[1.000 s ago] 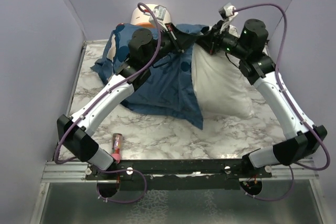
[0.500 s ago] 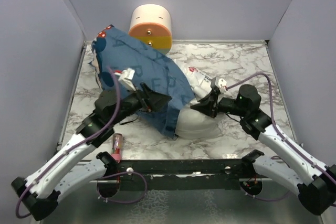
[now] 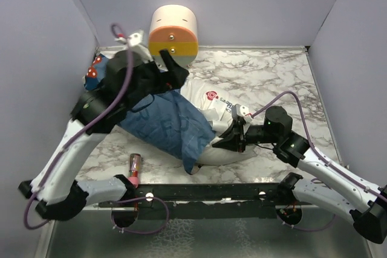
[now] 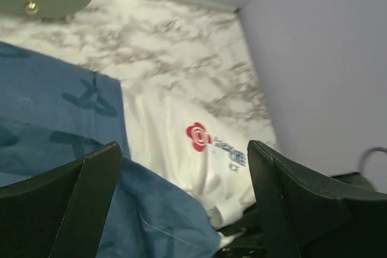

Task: Put the pillow into the pillowcase
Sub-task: Stuff the pillow into the pillowcase.

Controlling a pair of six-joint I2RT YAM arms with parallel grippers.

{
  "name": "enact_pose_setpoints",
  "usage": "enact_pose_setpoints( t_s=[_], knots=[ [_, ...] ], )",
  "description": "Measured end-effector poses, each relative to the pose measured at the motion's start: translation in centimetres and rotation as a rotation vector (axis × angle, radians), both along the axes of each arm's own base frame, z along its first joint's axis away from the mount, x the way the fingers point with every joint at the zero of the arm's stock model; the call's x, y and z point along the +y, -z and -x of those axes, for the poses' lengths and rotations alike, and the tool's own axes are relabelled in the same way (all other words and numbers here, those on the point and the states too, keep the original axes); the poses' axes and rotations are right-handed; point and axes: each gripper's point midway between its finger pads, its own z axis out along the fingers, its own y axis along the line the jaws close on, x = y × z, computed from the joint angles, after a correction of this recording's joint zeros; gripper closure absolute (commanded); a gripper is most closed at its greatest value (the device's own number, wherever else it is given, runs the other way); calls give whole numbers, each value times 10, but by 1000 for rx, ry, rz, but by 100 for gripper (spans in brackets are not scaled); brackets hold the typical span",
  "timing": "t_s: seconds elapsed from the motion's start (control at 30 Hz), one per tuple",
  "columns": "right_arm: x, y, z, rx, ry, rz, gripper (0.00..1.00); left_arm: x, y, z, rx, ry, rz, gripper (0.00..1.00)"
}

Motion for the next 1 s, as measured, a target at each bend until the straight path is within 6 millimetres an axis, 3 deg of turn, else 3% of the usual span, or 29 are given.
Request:
enact_pose_setpoints(
  t_s=[0.03,0.1,0.2,0.27,0.33,0.4,0.47,0.5,0.57,0.7,0.83,0.9,1.0],
  knots=[
    [1,0,1,0,-5,0,92,-4,13,-9,37,-12,-49,8],
    [1,0,3,-1,-6,1,92,-15,59,-28,158,-27,-175,4],
    [2,1,3,1,-3,5,91,-15,116,-28,301,-34,-287,1],
    [1,2,2,3,0,7,90,-10,136,-21,359,-45,-309,1],
    [1,3,2,9,-1,12,88,-7,139,-15,375,-53,-292,5],
    [2,4,3,15,-4,19,82,-4,140,-10,370,-58,-265,22],
    [3,2,3,24,-11,27,72,1,146,-3,367,-62,-248,56],
    [4,-1,3,26,-14,27,68,3,150,0,368,-64,-241,66],
    [5,-9,4,35,-24,29,57,6,158,3,370,-70,-230,75],
    [6,-49,5,25,-31,-3,35,4,167,3,373,-68,-217,96],
    [4,-117,-8,-55,66,-95,4,-1,168,2,366,-49,-209,100],
    [-1,-155,-31,-89,210,-140,0,-2,169,4,366,-33,-210,100],
    [-5,-187,-66,-88,388,-160,0,-2,169,6,358,-13,-214,100]
  ],
)
